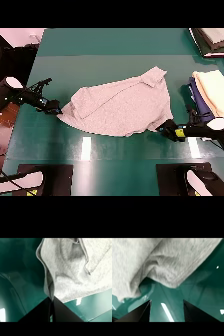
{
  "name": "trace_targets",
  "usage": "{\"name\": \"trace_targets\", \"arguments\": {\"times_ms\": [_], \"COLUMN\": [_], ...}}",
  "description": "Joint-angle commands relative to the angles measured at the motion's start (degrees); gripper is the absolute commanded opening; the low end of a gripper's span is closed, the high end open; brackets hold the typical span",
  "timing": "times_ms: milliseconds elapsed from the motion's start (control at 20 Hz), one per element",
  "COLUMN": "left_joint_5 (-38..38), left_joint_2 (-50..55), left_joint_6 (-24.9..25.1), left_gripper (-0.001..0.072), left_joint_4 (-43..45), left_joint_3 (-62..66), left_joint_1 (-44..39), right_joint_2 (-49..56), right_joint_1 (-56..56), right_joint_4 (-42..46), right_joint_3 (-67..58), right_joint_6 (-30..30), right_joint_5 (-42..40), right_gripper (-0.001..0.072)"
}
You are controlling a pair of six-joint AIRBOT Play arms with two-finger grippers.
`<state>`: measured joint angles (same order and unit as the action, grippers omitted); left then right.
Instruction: Fold the shirts.
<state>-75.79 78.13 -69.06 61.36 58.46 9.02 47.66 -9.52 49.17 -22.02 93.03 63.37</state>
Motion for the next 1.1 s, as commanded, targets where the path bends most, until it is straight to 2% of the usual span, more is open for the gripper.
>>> {"name": "trace_targets", "arguments": {"times_ms": [0, 150, 200, 250, 300, 350, 400, 450, 650, 750, 900, 1050], "left_joint_5": [0.04, -0.07, -0.15, -0.22, -0.26, -0.39, -0.61, -0.76, -0.94, -2.38, -4.35, -3.08], "left_joint_2": [-0.22, -0.22, -0.22, -0.22, -0.22, -0.22, -0.22, -0.31, -3.82, -6.86, -10.6, -12.96], "left_joint_6": [0.02, 0.02, 0.02, 0.02, 0.04, 0.04, 0.04, 0.04, -0.02, -1.44, -5.62, -9.35], "left_gripper": [0.002, 0.0021, 0.002, 0.002, 0.002, 0.002, 0.002, 0.002, 0.002, 0.0021, 0.0021, 0.0021], "left_joint_4": [-0.13, -0.13, -0.13, -0.13, -0.11, -0.13, -0.11, -0.11, 1.49, 1.25, -3.61, -9.86], "left_joint_3": [0.04, 0.04, 0.07, 0.07, 0.04, 0.07, 0.04, 0.07, 3.34, 8.07, 16.41, 27.08], "left_joint_1": [0.02, 0.02, 0.02, 0.02, 0.02, 0.02, 0.02, 0.04, 0.22, 0.2, 0.2, 0.2], "right_joint_2": [3.72, 8.63, 10.08, 11.13, 11.91, 12.41, 12.7, 12.39, 5.4, 0.72, -4.5, -5.44], "right_joint_1": [2.82, 6.78, 7.85, 8.66, 9.53, 10.34, 11.06, 11.69, 9.88, 6.21, -0.09, -3.67], "right_joint_4": [-2.91, -2.51, -2.16, -1.01, 1.01, 2.89, 5.6, 8.66, 21.55, 23.41, 23.19, 22.36], "right_joint_3": [1.95, -0.46, -1.77, -3.13, -4.61, -5.9, -7.43, -8.72, -15.19, -20.37, -31.15, -44.24], "right_joint_6": [-0.11, -0.11, -0.11, -0.11, -0.07, -0.07, -0.07, -0.04, 1.05, 1.01, 0.96, -0.76], "right_joint_5": [-8.66, -12.04, -12.55, -12.5, -12.09, -10.86, -9.01, -6.95, 5.42, 10.38, 10.51, 8.68], "right_gripper": [0.0447, 0.0424, 0.0377, 0.0288, 0.0276, 0.0138, 0.0033, 0.0012, 0.0011, 0.001, 0.001, 0.001]}}
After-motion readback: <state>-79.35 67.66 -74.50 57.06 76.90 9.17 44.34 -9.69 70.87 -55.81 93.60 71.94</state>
